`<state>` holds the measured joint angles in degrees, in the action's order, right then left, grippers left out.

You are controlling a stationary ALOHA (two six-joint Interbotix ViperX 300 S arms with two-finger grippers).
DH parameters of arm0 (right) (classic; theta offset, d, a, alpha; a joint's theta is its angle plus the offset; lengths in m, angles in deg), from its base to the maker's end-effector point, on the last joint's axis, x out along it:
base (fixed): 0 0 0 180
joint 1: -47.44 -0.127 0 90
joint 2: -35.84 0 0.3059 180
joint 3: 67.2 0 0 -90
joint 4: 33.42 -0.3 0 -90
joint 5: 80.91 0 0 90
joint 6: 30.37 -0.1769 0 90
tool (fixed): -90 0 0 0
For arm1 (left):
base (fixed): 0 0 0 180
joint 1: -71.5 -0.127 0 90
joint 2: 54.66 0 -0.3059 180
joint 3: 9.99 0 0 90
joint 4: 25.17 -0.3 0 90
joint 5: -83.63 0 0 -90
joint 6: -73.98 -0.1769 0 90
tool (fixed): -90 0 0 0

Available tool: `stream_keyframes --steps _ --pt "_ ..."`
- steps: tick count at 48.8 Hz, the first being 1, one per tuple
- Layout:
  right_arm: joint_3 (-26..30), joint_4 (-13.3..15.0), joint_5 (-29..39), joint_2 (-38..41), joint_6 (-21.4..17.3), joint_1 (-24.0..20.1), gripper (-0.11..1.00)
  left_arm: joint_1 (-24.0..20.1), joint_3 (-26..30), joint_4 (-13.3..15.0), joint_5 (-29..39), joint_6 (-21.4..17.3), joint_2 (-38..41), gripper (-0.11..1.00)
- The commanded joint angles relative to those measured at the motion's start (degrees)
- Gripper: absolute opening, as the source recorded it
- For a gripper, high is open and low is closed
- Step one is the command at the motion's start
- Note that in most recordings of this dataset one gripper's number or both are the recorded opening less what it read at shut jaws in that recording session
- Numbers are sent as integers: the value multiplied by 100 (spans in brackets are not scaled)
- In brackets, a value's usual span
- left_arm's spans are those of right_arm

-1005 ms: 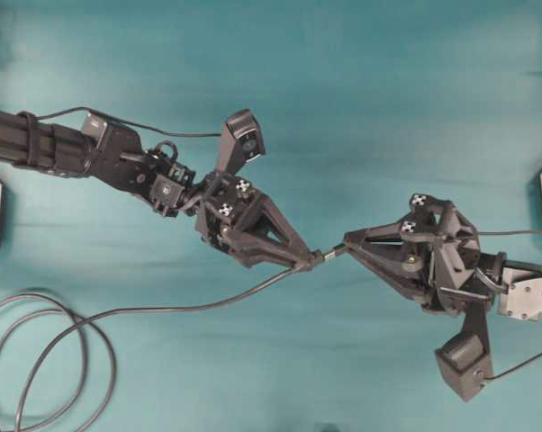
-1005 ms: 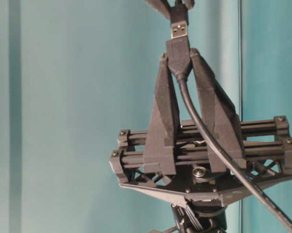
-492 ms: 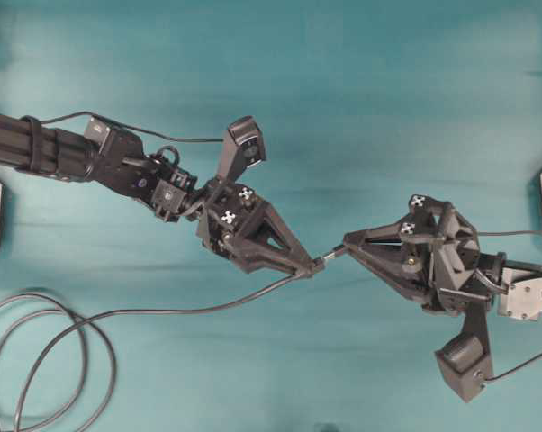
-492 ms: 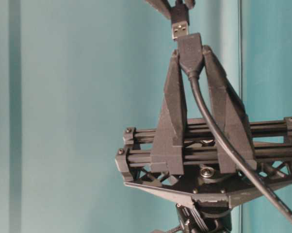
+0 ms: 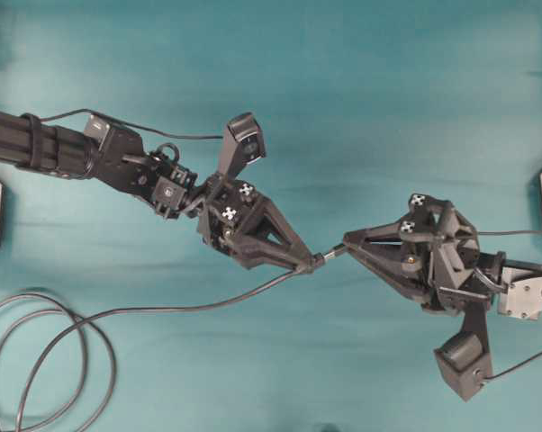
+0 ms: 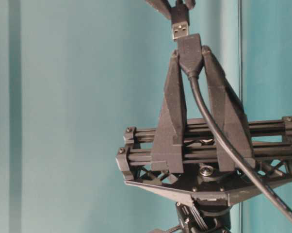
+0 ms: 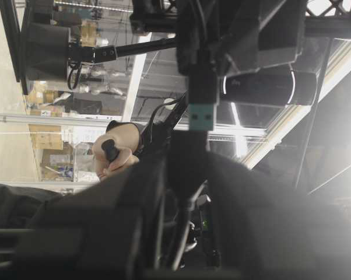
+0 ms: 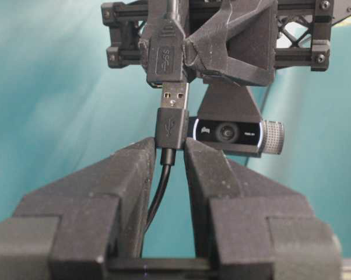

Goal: Insert the USB using both arms.
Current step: 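Push the male plug with the right gripper into the left-held socket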

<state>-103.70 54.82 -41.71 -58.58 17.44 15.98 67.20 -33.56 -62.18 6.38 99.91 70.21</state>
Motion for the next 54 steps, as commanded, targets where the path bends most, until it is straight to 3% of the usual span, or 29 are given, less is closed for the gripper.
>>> stream_keyframes --steps 1,54 --pt "114 53 0 -88 0 0 21 -53 141 18 -26 88 -132 23" --pt "-26 53 -18 -88 0 176 21 -193 0 18 26 88 -255 23"
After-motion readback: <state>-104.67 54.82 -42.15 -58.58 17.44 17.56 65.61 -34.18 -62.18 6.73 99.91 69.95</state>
